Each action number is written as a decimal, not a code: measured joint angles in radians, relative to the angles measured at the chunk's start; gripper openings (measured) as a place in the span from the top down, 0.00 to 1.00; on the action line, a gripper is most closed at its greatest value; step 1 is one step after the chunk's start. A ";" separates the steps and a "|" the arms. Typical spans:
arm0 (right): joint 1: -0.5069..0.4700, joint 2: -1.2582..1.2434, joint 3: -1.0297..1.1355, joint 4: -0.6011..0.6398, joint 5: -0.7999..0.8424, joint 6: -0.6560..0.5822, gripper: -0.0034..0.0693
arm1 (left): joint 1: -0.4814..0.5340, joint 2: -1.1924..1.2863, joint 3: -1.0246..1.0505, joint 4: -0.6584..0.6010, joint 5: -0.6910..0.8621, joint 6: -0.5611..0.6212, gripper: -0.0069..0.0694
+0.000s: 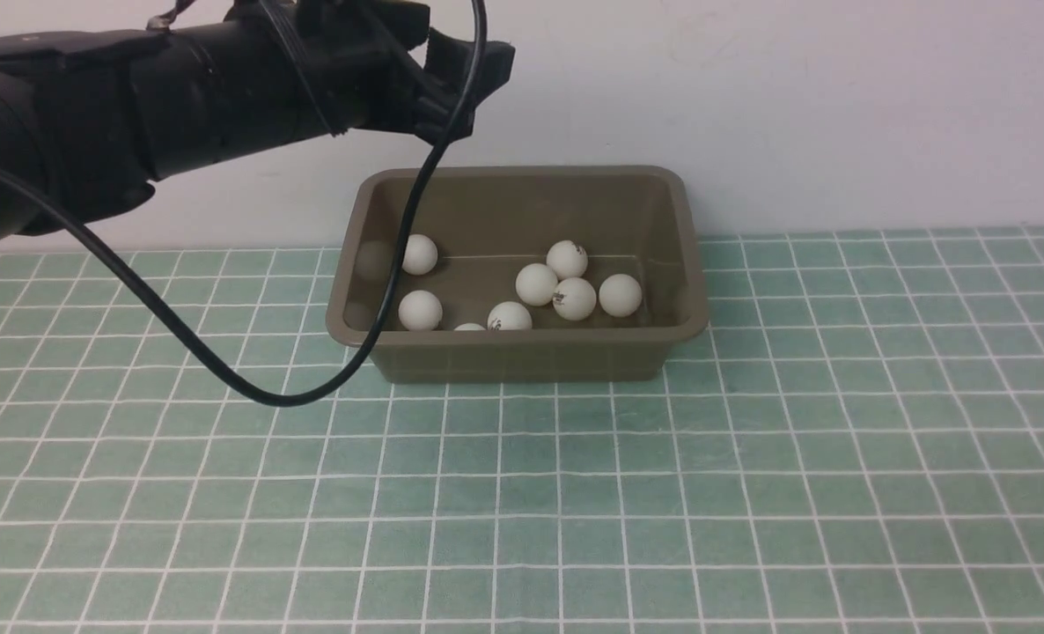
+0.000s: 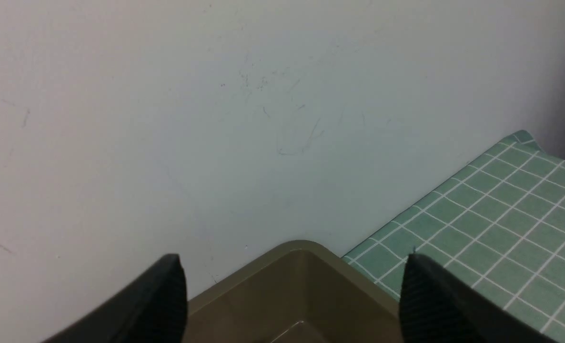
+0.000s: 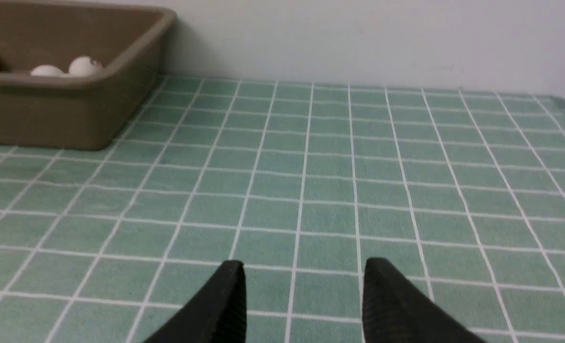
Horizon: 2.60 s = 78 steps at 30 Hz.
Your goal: Put the table tennis balls in the box on the green coffee tablecloth.
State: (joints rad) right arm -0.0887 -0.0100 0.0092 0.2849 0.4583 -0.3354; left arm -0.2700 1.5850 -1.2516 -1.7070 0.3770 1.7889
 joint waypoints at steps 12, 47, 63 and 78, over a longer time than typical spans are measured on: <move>-0.030 -0.002 0.006 0.007 -0.021 -0.025 0.52 | 0.000 0.000 0.000 0.004 0.115 -0.035 0.20; -0.030 -0.002 0.006 0.007 -0.022 -0.027 0.52 | 0.007 -0.046 -0.093 0.020 0.198 0.130 0.20; -0.030 -0.002 0.006 0.008 -0.024 -0.027 0.52 | -0.008 -0.172 -0.150 0.319 0.200 -0.134 0.20; -0.030 -0.002 0.006 0.008 -0.024 -0.027 0.52 | 0.000 -0.389 -0.030 1.143 0.334 -1.065 0.20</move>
State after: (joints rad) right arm -0.1190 -0.0122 0.0155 0.2933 0.4343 -0.3626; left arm -0.2700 1.1960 -1.2817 -0.5640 0.7108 0.7239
